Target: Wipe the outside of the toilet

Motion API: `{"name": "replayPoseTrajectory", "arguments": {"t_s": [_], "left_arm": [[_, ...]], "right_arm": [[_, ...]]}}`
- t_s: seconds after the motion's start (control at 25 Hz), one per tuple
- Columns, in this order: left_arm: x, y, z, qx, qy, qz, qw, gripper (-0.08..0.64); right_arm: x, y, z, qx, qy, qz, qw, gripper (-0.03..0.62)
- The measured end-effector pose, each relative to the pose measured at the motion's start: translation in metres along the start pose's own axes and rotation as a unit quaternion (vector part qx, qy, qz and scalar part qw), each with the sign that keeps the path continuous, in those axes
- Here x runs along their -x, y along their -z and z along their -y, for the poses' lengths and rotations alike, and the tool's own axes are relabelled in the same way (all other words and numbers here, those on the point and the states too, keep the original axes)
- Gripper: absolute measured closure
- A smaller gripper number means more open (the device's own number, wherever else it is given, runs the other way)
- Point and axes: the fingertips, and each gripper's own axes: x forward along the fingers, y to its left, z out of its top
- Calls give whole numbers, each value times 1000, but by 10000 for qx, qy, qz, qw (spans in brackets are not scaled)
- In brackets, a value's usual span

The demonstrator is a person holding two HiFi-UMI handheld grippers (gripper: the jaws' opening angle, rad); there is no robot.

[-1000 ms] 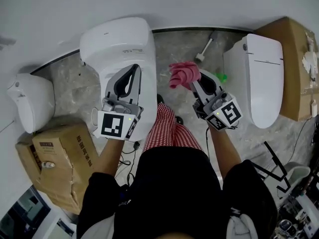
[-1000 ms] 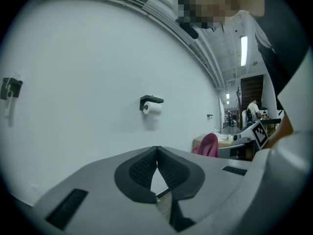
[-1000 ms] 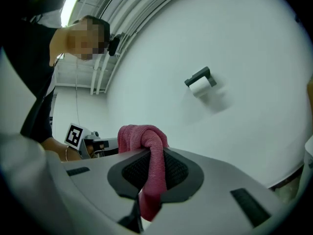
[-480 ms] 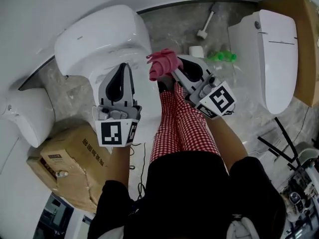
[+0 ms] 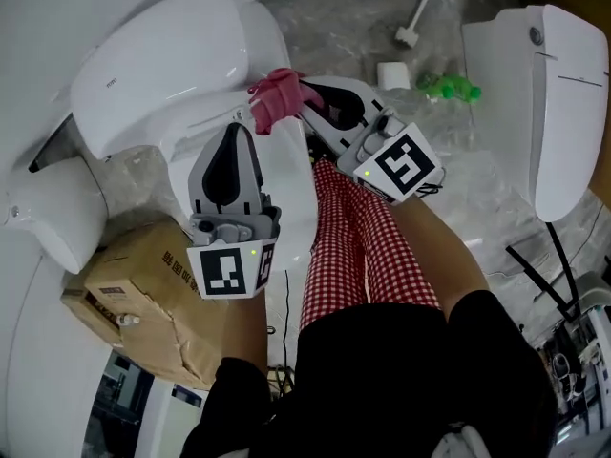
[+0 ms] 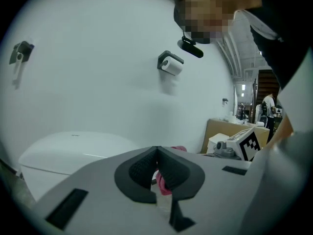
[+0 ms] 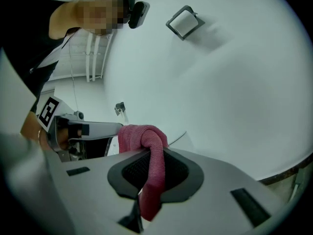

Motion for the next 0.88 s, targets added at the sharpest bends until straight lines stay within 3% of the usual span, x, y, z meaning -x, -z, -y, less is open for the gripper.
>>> {"name": "replayPoseTrajectory", "arguments": {"t_s": [0.4, 0.64, 0.88], "left_arm": [[-21, 22, -25, 253, -400, -175, 9987, 551], [-31, 28, -33, 386, -495, -229, 9978, 551], [-33, 28, -39, 496, -590, -217, 9968, 551]], "right_arm": [[-44, 31, 23, -295, -72, -176, 9994, 537], [-63, 28, 38, -367, 291, -160, 9988, 537], [-73, 25, 50, -287, 373, -198, 9987, 537]]}}
